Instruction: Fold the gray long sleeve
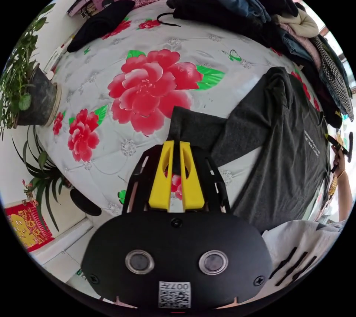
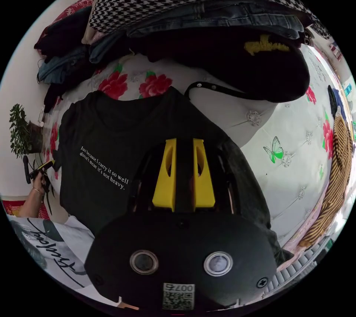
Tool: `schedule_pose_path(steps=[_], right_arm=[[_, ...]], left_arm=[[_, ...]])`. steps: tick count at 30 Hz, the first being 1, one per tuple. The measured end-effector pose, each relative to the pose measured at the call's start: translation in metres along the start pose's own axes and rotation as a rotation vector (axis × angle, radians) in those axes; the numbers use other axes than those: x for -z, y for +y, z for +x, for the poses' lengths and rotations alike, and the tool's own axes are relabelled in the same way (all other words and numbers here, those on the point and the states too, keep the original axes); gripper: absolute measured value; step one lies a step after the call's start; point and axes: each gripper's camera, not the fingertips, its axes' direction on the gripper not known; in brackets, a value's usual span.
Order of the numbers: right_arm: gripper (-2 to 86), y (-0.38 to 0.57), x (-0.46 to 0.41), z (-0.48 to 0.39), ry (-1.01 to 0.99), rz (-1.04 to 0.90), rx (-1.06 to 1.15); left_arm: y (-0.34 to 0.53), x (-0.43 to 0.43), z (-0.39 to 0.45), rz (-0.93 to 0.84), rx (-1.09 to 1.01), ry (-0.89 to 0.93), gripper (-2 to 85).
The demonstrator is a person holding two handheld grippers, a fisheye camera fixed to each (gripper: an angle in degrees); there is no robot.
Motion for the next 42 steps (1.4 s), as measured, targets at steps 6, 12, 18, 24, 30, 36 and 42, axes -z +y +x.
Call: schedule_pose_path(steps=[6,12,18,24,30,36,42], right_arm=[[1.8,0.0,-0.004,0.03,-0.031,0.012,-0.038],[2.1,0.008,0.019,0.044,-0.014,0.054,-0.06],[2.9,0.008,0.029,0.041,-0.067,0.13,-0.014],[3.1,-0.018,0.001,0.04,-0.064,0.108,-0.003],[2.3,-0.028,-0.019,0.044,0.005,0.077,0.005],[2.1,-0.02,-0.018,0.058,-0.042,0.075,-0.009],[1.6,0.021,0.027,0.049,-0.117,0.224,-0.027]], left_arm=[[-0.073,-0.007,-0.042,-0.061,0.04,-0.213,-0.7],[-0.109,0.076,-0.159,0.152,0.335,-0.244,0.5],[-0.117,0.164,-0.15,0.384,0.25,-0.223,3.9],[-0.178,0.137,0.011,0.341,-0.286,0.398,4.5],[-0.228,0.063,0.128,0.092,-0.48,0.528,1.4],[-0.276,0.069,0.099,0.057,-0.358,0.568,-0.5],[-0.226,0.151,-0.036,0.288,-0.164,0.562,4.3]])
